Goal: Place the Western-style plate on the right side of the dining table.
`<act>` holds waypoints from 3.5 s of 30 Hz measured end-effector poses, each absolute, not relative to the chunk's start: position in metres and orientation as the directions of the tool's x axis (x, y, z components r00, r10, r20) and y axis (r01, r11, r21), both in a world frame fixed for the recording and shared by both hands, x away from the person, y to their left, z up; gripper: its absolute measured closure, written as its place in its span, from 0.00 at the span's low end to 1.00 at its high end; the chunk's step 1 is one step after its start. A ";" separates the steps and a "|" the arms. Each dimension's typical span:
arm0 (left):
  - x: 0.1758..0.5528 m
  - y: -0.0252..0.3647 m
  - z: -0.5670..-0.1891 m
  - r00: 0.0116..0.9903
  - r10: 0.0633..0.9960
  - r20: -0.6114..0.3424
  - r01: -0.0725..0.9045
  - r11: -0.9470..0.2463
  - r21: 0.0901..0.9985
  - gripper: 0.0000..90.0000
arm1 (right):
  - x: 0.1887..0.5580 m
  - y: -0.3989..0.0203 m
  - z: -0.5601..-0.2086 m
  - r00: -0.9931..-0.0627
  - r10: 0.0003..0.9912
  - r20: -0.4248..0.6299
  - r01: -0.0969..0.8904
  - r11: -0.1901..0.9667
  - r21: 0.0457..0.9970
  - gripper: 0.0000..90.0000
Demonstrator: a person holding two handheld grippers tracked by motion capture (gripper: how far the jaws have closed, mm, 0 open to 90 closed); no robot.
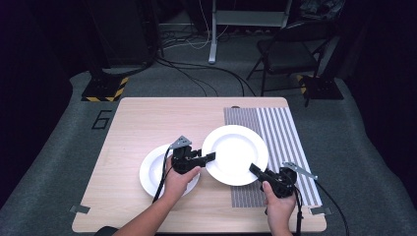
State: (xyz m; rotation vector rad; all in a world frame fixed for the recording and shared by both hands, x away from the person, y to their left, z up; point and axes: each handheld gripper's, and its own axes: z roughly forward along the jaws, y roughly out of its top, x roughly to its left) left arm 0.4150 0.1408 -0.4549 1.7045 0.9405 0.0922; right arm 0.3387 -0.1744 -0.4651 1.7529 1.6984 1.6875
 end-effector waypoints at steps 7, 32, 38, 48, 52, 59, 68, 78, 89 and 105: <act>0.419 0.126 -0.460 0.689 0.599 -0.407 0.547 -0.061 0.835 0.62 | 0.332 -0.186 -0.466 -0.260 0.786 0.561 0.561 -0.350 0.750 0.68; 0.423 0.079 -0.463 0.742 0.538 -0.400 0.538 -0.123 0.834 0.62 | 0.308 -0.221 -0.469 -0.154 0.818 0.555 0.522 -0.409 0.748 0.69; 0.424 0.075 -0.464 0.745 0.529 -0.407 0.543 -0.126 0.830 0.62 | 0.306 -0.225 -0.470 -0.141 0.820 0.555 0.523 -0.414 0.745 0.70; 0.430 0.068 -0.472 0.743 0.529 -0.410 0.549 -0.132 0.825 0.62 | 0.309 -0.232 -0.475 -0.142 0.807 0.574 0.528 -0.429 0.733 0.72; 0.433 0.065 -0.476 0.744 0.528 -0.409 0.549 -0.134 0.825 0.62 | 0.312 -0.235 -0.478 -0.137 0.810 0.570 0.531 -0.425 0.733 0.72; 0.440 0.059 -0.488 0.741 0.518 -0.428 0.567 -0.140 0.812 0.62 | 0.317 -0.240 -0.488 -0.124 0.821 0.558 0.539 -0.416 0.732 0.72; 0.448 0.054 -0.498 0.734 0.521 -0.435 0.575 -0.135 0.807 0.62 | 0.326 -0.246 -0.500 -0.107 0.808 0.580 0.547 -0.439 0.712 0.72; 0.460 0.049 -0.497 0.720 0.518 -0.461 0.588 -0.104 0.802 0.63 | 0.338 -0.248 -0.493 -0.113 0.813 0.571 0.537 -0.433 0.724 0.73; 0.475 0.047 -0.491 0.730 0.519 -0.445 0.570 -0.102 0.815 0.66 | 0.359 -0.250 -0.492 -0.133 0.817 0.560 0.546 -0.411 0.730 0.73; 0.484 0.037 -0.503 0.692 0.549 -0.468 0.608 -0.094 0.789 0.69 | 0.375 -0.251 -0.504 -0.068 0.800 0.596 0.598 -0.445 0.666 0.79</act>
